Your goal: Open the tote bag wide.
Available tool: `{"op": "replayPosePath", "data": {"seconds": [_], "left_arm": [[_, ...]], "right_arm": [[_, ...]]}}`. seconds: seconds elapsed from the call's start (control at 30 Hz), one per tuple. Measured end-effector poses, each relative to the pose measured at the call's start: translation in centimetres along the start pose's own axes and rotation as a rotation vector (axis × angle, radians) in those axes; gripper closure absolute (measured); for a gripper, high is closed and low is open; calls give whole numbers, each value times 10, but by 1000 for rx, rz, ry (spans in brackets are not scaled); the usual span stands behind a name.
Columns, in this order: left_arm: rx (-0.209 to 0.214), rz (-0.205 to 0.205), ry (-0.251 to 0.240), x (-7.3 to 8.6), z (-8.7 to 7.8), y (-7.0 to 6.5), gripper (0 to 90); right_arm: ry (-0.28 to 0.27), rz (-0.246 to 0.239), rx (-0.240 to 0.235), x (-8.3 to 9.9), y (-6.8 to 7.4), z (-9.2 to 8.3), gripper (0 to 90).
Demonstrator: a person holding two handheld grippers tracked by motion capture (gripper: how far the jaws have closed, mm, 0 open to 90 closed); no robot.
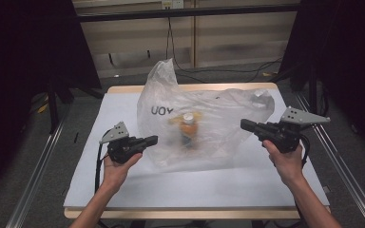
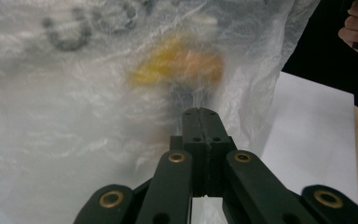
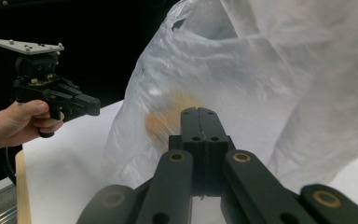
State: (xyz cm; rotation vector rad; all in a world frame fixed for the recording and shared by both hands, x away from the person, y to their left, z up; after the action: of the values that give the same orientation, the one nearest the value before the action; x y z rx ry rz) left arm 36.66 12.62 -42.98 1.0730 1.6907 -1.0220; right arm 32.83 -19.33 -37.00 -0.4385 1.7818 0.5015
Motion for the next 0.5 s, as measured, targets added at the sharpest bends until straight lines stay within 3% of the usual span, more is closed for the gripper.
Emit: {"op": "replayPosePath", "data": {"seconds": [0.13,0.43,0.5], "left_arm": [[11,11,-14,-15,13,6,900],[30,13,-10,-29,33,15,900],[32,16,-12,-33,36,16,900]], "right_arm": [[-8,1,7,-13,-5,14,900],[-2,3,12,-30,-10,37,900],[-4,-17,7,-38,-8,42,900]]}}
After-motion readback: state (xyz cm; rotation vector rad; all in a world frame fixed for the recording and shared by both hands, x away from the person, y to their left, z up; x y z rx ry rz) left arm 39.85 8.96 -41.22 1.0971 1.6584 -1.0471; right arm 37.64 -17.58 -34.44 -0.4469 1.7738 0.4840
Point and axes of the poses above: each handheld gripper's, and its own axes: z roughly forward along the jaws, x roughly out of its underside, y roughly to its left, the point moved 8 cm from there along z, roughly forward along the jaws, and after that the axes turned 12 degrees about x, right-handed, at the moved point
